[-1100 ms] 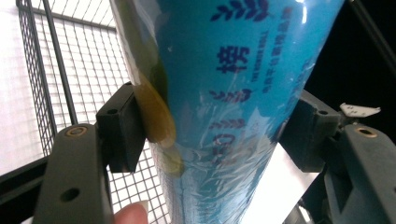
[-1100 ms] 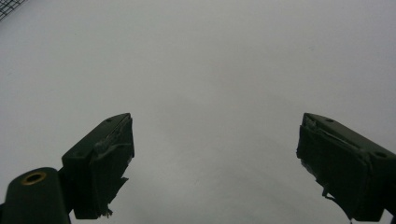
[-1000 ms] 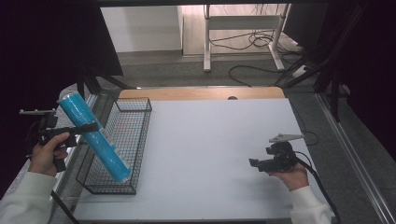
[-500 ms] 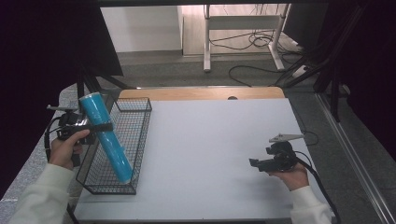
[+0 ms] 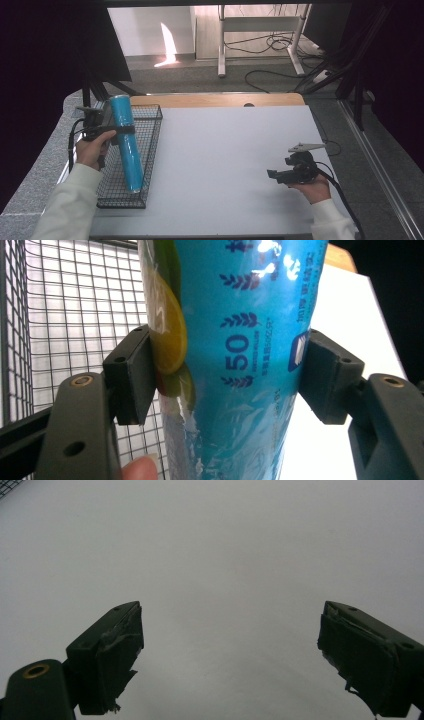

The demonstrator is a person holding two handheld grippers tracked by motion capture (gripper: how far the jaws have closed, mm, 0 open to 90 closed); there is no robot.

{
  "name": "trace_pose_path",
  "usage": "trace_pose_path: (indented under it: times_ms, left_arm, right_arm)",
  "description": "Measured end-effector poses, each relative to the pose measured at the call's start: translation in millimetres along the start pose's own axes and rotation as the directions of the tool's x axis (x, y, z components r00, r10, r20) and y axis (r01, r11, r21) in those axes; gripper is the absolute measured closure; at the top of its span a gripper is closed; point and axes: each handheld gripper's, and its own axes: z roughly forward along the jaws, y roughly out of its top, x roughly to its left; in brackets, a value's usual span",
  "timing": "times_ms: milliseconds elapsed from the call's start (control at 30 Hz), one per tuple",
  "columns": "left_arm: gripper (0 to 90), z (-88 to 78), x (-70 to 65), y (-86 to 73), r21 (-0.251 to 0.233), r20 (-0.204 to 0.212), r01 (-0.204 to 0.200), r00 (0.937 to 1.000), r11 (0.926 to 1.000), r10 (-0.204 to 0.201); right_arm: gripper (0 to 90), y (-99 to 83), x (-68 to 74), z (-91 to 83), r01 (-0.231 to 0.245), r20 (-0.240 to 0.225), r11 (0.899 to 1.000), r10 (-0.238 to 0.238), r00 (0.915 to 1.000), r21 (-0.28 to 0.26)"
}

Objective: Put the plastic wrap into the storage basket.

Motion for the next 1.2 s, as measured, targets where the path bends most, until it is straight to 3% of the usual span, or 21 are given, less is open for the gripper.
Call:
trace_pose_path:
  times_ms: [300, 600, 867, 933, 1000, 1067, 1133, 1200]
  left_arm:
    - [32.1, 31.2, -8.4, 8.1, 0.037, -0.085, 0.010, 0.9964, 0.9993, -0.007]
    - [32.1, 61.9, 0.3, 10.4, 0.047, -0.120, 0.057, 0.9914, 0.9972, -0.051]
    - [31.6, 77.5, 8.7, 9.5, 0.062, -0.141, 0.101, 0.9858, 0.9930, -0.091]
    - [27.8, 79.6, 8.9, 8.6, 0.073, -0.155, 0.094, 0.9846, 0.9929, -0.082]
    - [24.2, 75.6, 4.7, 8.5, 0.033, -0.148, 0.072, 0.9868, 0.9968, -0.066]
    - [20.3, 70.7, -4.8, 9.2, 0.006, -0.170, 0.024, 0.9852, 0.9997, -0.023]
    - [17.0, 68.0, -8.2, 9.2, 0.001, -0.166, 0.012, 0.9860, 0.9999, -0.011]
    - [14.8, 61.6, -15.2, 6.6, 0.002, -0.170, -0.029, 0.9850, 0.9996, 0.029]
  right_arm:
    - [11.5, -0.1, -1.3, 0.3, 0.000, 0.004, 1.000, 0.000, 1.0000, 0.004]
    - [11.5, -0.4, -2.7, 1.8, -0.003, 0.007, 1.000, 0.003, 1.0000, 0.008]
    - [11.5, -0.4, -3.5, 1.9, 0.000, 0.008, 1.000, 0.000, 1.0000, 0.010]
    - [11.5, -0.4, -3.2, 1.8, -0.003, 0.008, 1.000, 0.003, 1.0000, 0.011]
    - [11.5, -0.5, -3.1, 1.9, -0.002, 0.008, 1.000, 0.002, 1.0000, 0.011]
    - [11.5, -0.5, -3.3, 2.6, -0.003, 0.008, 1.000, 0.003, 1.0000, 0.012]
    - [11.5, -0.7, -2.8, 3.3, -0.002, 0.008, 1.000, 0.002, 1.0000, 0.014]
    - [11.5, -1.0, -2.2, 3.0, 0.001, 0.005, 1.000, -0.001, 1.0000, 0.012]
